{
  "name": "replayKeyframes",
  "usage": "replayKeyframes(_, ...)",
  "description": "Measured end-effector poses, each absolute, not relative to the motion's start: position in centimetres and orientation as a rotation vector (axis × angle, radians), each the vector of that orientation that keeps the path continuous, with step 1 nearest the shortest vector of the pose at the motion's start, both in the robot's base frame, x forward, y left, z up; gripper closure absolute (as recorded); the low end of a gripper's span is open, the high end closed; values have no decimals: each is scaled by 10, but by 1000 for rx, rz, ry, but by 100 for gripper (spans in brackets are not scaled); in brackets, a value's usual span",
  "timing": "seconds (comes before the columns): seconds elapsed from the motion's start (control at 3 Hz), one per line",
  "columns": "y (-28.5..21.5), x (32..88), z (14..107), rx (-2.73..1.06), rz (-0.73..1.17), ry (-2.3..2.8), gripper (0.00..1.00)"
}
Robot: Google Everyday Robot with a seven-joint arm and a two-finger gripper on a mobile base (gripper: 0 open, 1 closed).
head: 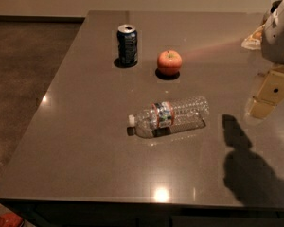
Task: Place water bottle upright
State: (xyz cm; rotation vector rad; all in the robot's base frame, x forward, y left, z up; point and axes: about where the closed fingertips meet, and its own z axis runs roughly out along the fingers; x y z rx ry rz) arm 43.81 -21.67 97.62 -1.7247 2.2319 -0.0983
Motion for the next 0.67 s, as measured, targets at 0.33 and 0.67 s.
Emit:
replayKeyframes(0.33, -217, 438, 976, -1725, -99, 2232, 0)
replayKeyframes(0.67, -200, 441, 975, -1774, -100, 2191, 0)
